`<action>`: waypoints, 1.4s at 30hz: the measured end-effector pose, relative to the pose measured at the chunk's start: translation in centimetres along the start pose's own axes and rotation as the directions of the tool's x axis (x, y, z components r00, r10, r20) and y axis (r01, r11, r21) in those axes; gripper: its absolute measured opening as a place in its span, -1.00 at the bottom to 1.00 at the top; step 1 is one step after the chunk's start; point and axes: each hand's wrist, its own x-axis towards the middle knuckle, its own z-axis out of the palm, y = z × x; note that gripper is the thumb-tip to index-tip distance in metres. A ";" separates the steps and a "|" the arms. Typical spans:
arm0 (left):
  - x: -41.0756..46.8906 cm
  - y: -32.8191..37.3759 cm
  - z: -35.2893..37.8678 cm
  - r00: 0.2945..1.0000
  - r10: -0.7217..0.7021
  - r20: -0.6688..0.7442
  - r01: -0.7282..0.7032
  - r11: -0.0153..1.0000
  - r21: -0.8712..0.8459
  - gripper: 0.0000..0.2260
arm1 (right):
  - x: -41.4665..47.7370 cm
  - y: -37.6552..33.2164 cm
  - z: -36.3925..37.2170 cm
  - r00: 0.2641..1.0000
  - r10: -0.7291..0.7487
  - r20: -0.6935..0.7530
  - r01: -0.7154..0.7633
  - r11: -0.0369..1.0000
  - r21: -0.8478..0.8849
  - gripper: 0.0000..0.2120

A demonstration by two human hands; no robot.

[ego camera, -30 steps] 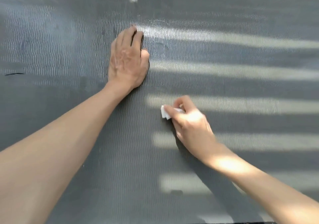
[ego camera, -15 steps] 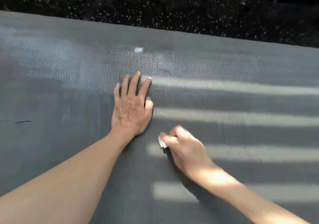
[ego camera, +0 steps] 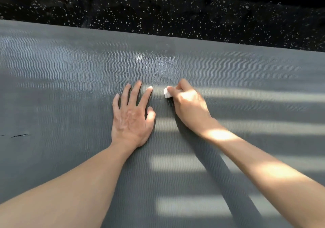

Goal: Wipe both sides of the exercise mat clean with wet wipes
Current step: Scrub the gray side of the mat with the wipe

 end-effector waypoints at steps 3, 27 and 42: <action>0.0 0.1 -0.1 1.000 -0.003 -0.002 0.003 1.000 -0.009 -0.43 | -3.2 -1.0 0.0 0.996 -0.018 0.089 0.021 0.999 -0.035 -0.79; 0.1 -0.1 0.2 1.000 0.006 0.010 -0.006 1.000 0.018 -0.45 | 10.7 3.4 0.0 0.988 0.095 -0.118 -0.089 0.994 0.057 -0.81; 0.3 -0.4 0.4 1.000 0.023 -0.010 -0.023 0.999 0.042 -0.47 | 13.1 5.9 -1.0 0.997 -0.004 -0.071 -0.015 0.963 -0.267 -0.79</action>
